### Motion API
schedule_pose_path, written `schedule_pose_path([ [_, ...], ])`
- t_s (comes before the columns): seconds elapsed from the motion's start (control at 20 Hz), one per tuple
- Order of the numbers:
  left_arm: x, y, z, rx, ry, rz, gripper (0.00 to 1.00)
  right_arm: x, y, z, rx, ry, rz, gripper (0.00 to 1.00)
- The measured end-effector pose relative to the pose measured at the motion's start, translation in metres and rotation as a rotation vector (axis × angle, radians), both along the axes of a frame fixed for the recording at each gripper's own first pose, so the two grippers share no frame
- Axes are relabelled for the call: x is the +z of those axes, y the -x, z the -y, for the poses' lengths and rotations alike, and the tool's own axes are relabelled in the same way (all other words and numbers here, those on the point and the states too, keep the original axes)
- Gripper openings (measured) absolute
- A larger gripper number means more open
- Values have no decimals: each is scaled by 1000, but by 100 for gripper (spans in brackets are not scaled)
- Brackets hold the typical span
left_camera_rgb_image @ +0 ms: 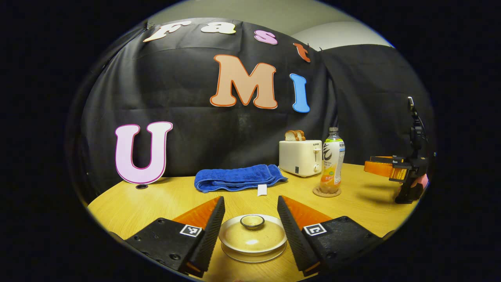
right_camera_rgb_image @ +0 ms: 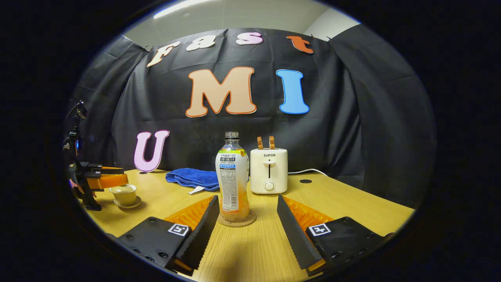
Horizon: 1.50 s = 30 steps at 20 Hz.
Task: Open the teacup lid with one hand, grasp the water bottle and pour water into the teacup with the other hand; after pouring, place the water bottle on the coaster and then close the teacup lid.
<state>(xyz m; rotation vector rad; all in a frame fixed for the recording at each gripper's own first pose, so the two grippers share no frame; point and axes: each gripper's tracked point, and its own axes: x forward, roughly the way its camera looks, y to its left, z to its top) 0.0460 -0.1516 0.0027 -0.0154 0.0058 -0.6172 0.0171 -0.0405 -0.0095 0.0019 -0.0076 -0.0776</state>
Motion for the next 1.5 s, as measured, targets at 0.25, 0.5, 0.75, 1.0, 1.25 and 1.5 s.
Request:
schedule_pose_path([
  [0.25, 2, 3, -13, 61, 13, 3, 93, -1, -1, 0, 1, -1, 1, 92],
  [0.5, 2, 17, -39, 161, 9, 1, 93, 0, 0, 1, -3, -1, 1, 94],
  [0.75, 1, 33, -86, 367, 2, -3, 93, 0, -1, 2, -8, -1, 2, 94],
  [1.0, -1, 41, -126, 563, -8, -9, 93, 0, -1, 3, -13, -1, 3, 94],
  [1.25, 0, 41, -133, 617, -11, -8, 93, 0, 0, 3, -15, -1, 3, 96],
  [1.5, -1, 42, -133, 617, -11, -8, 93, 0, 0, 3, -15, -1, 3, 94],
])
